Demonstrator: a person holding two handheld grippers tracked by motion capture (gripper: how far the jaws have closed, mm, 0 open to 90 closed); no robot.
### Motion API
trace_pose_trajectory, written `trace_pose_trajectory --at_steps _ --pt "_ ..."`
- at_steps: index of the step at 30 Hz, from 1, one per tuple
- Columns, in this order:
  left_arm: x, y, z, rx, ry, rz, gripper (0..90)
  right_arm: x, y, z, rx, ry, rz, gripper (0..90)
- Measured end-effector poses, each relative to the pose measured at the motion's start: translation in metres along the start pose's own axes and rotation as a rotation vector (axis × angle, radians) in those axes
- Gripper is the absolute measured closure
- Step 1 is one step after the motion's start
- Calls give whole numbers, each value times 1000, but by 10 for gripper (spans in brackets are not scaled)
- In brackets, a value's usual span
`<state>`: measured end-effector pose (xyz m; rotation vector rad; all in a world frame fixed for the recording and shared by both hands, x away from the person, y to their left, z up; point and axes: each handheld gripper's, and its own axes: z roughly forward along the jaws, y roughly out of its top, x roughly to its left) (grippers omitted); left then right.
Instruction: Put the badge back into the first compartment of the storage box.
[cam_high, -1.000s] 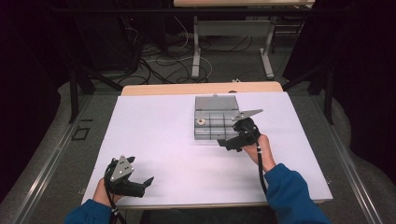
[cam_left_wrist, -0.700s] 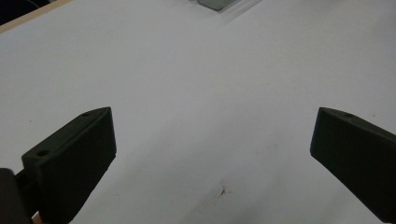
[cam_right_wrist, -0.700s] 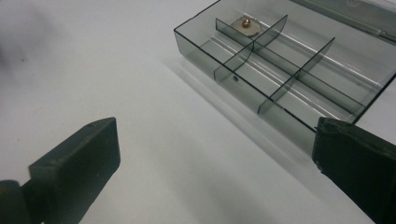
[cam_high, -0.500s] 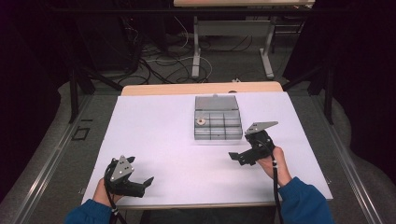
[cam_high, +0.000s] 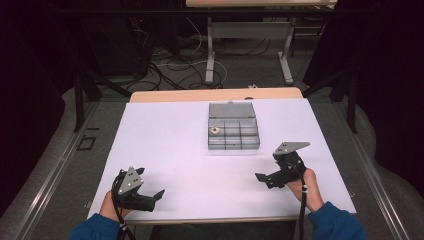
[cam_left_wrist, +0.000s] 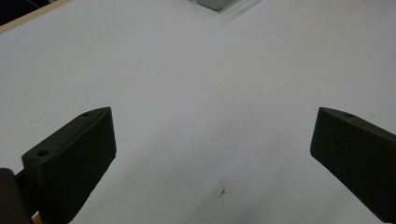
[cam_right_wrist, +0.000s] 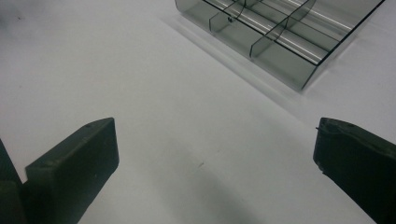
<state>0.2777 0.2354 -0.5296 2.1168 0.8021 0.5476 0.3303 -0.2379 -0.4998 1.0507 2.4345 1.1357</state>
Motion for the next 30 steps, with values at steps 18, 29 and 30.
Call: trace_pose_trajectory --at_steps 18,29,30 --pt "0 0 0 0 -1 -2 5 -3 -33 -19 -15 -32 14 0" --pt "0 0 0 2 2 8 5 -3 -52 -27 2 -46 20 0" --pt "0 0 0 2 1 8 5 -3 -54 -27 -8 -52 24 0"
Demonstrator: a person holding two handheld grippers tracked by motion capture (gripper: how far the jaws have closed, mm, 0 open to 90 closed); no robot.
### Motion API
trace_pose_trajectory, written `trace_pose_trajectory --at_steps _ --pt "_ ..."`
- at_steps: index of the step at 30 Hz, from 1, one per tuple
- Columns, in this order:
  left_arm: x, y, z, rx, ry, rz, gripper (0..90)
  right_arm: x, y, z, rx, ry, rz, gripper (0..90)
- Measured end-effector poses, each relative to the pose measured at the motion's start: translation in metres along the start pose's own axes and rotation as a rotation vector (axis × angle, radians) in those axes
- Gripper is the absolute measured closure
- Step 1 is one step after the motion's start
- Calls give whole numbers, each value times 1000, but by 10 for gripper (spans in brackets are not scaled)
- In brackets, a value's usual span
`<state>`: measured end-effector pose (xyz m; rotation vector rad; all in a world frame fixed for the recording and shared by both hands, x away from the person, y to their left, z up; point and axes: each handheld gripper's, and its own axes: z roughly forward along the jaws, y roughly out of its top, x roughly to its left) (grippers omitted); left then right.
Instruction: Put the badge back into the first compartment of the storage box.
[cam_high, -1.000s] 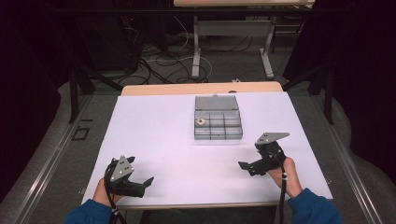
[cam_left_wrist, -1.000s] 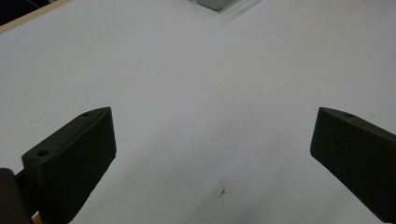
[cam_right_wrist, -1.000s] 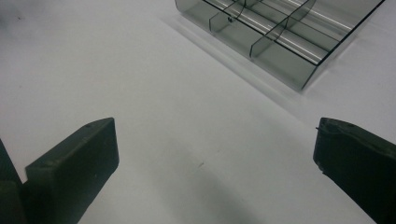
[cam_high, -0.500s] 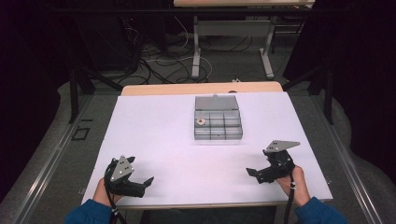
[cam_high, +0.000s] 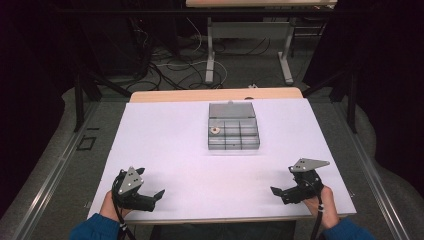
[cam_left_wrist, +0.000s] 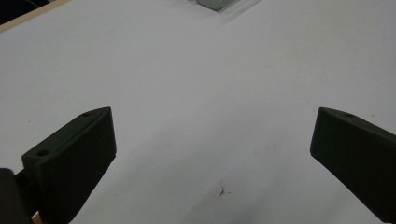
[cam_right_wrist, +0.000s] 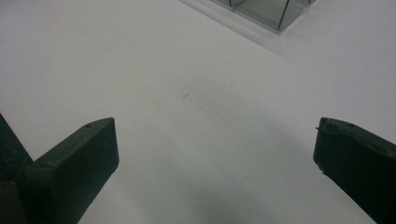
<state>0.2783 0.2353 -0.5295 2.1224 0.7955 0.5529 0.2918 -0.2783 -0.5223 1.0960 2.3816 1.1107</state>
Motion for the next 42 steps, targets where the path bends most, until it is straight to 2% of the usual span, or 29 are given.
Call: trace_pose_trajectory --at_steps 13,16,17,18,21,24,25,26,27,33,39,42 --pt "0 0 0 0 -2 -1 5 0 -18 -6 9 -14 13 0" --pt "0 0 0 2 -3 0 5 0 -21 -7 -7 -17 13 0" --pt "0 0 0 3 -4 0 5 0 -22 -8 6 -14 9 0" --pt "0 0 0 2 -5 0 5 -1 -23 -8 -13 -19 5 0" --pt "0 0 0 5 -9 -4 5 0 -26 -10 -6 -20 10 0" --pt "0 0 1 7 -9 -4 5 0 -29 -11 -23 -18 4 0" --pt "0 0 1 7 -8 -6 5 1 -30 -12 -8 -25 12 0" --pt "-1 0 1 7 -9 -6 5 0 -31 -11 -26 -29 -7 0" --pt "0 0 1 8 -12 -5 5 1 -32 -12 -24 -27 11 0" --pt "0 0 2 12 -9 4 5 1 -35 -13 -30 -34 16 0" --pt "-1 -1 2 16 -18 -9 5 -2 -36 -13 -27 -38 -7 0" --pt "0 -1 3 25 -22 -5 5 -1 -37 -12 -39 -50 0 0"
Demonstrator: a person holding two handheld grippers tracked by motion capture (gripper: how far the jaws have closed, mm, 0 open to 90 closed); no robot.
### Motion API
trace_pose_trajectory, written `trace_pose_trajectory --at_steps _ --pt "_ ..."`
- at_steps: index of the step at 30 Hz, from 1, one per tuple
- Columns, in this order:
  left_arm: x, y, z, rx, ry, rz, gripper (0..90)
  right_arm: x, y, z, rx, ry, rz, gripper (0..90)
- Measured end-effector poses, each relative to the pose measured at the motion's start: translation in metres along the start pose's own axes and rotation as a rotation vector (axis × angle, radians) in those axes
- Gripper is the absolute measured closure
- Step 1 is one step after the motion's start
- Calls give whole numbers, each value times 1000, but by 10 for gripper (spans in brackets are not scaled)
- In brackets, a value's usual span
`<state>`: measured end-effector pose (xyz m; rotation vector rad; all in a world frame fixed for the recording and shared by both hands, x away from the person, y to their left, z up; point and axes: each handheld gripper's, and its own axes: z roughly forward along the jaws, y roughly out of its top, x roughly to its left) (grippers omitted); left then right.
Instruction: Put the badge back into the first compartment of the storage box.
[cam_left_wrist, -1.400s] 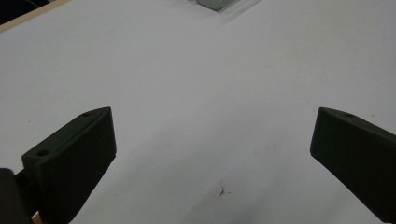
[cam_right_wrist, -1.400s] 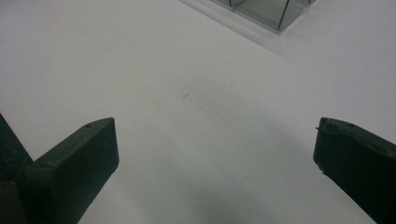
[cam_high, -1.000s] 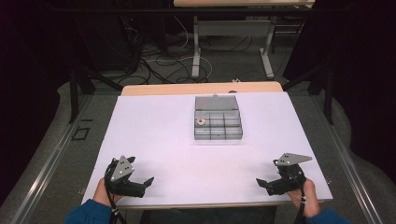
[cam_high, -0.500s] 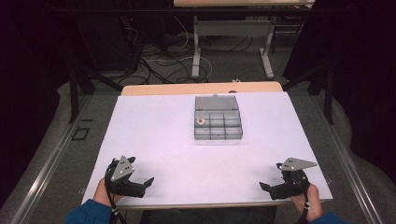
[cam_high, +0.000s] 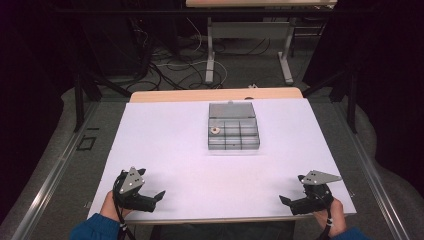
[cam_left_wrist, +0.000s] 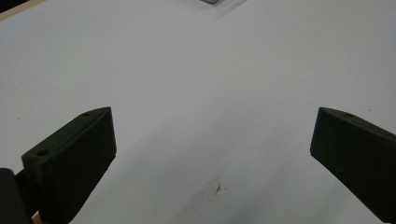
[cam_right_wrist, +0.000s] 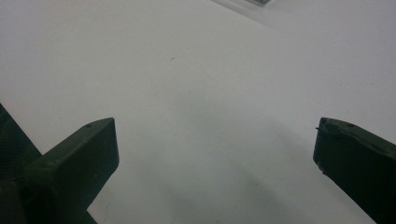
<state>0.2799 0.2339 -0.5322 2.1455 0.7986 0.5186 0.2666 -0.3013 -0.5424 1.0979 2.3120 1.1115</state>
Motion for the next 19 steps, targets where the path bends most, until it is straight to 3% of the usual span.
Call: trace_pose_trajectory --at_steps 13,19 --pt "-1 0 2 17 -9 -1 5 -1 -1 0 19 0 -14 0" --pt "0 1 3 19 -6 10 5 -1 -1 1 1 -1 -15 0"
